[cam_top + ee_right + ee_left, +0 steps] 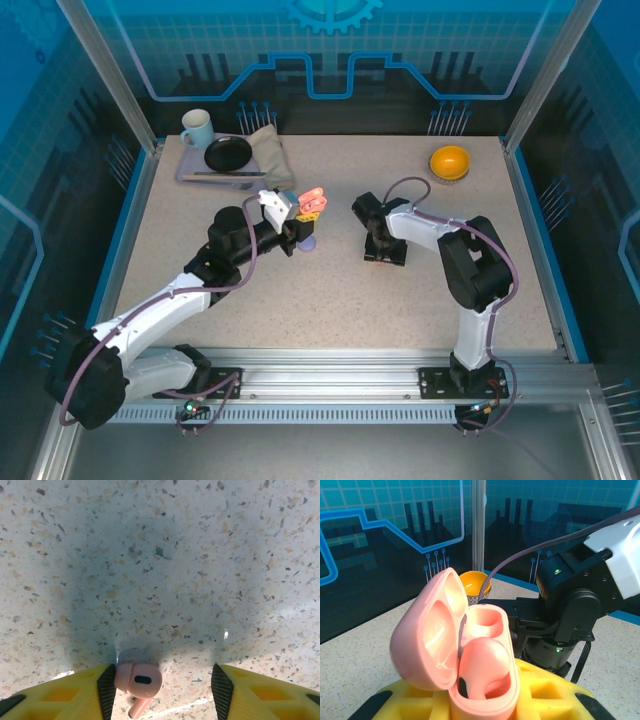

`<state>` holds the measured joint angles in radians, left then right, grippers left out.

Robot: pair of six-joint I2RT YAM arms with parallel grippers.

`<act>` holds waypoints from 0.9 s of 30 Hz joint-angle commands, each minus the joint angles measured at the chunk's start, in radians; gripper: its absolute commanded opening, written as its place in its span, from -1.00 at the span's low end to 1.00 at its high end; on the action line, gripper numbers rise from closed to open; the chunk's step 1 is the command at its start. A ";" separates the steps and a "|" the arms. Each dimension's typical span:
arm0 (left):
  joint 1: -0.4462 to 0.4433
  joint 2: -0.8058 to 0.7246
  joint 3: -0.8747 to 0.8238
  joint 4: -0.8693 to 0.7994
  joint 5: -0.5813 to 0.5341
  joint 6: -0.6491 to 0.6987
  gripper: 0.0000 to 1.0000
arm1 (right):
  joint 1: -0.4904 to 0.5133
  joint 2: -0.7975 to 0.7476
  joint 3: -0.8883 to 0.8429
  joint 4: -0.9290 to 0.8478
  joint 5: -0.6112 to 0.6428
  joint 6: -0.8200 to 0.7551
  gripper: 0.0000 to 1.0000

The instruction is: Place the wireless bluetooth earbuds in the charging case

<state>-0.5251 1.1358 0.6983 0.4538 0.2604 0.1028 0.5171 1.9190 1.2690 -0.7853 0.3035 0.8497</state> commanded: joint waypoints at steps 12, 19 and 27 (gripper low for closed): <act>0.015 -0.010 -0.006 0.034 0.030 -0.025 -1.00 | 0.016 0.029 -0.010 0.027 -0.007 -0.003 -0.08; 0.015 -0.007 -0.007 0.035 0.030 -0.027 -1.00 | 0.019 0.030 -0.008 0.032 -0.003 -0.026 -0.16; 0.016 -0.010 -0.005 0.031 0.032 -0.029 -1.00 | 0.018 0.031 -0.012 0.036 -0.002 -0.047 -0.26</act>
<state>-0.5186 1.1358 0.6983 0.4538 0.2672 0.0799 0.5240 1.9247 1.2610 -0.7425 0.2951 0.8158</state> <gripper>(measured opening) 0.219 0.374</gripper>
